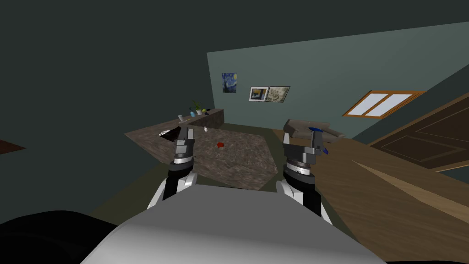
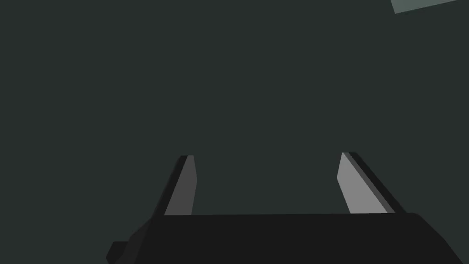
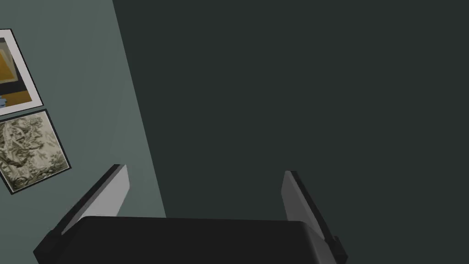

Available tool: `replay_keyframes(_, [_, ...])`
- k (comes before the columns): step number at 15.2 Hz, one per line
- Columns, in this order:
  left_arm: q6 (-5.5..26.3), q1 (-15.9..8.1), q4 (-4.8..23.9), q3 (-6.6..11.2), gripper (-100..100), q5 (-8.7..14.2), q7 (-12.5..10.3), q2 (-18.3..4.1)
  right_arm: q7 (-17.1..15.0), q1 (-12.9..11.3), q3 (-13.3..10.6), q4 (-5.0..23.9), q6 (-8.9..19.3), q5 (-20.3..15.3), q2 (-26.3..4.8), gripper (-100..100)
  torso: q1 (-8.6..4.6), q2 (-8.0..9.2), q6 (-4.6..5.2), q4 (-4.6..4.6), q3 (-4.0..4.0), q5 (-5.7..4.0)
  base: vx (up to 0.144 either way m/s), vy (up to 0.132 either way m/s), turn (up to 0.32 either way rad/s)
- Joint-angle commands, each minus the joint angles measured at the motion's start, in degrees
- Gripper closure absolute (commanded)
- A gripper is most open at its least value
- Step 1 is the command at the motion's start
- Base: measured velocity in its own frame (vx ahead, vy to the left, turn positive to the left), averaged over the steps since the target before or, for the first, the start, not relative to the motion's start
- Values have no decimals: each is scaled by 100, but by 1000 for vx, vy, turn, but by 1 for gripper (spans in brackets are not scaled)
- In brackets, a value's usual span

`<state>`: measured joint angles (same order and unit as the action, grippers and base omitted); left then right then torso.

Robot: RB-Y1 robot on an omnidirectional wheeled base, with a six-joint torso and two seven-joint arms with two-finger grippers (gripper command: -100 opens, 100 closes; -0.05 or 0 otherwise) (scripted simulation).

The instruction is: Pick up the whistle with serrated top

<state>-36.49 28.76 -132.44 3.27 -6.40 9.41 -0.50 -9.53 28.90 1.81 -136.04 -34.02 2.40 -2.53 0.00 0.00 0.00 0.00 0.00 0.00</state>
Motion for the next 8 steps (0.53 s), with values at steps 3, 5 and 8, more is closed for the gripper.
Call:
replay_keyframes(3, [284, -259, 295, 10, -100, 45, -55, -400, 0, 0, 0, 0, 0, 0, 0, 0, 3, 0, 1, 0, 0, 1, -6, 4, 1])
replay_keyframes(5, [423, -386, 440, 15, -100, 68, -81, -511, 0, 0, 0, 0, 0, 0, 0, 0, 8, 2, 1, 0, 1, 2, -15, 16, 1])
replay_keyframes(8, [774, -707, 778, 27, -100, 123, -149, -707, 0, 0, 0, 0, 0, 0, 0, 0, 9, 3, 0, 0, 1, 2, -13, 17, 2])
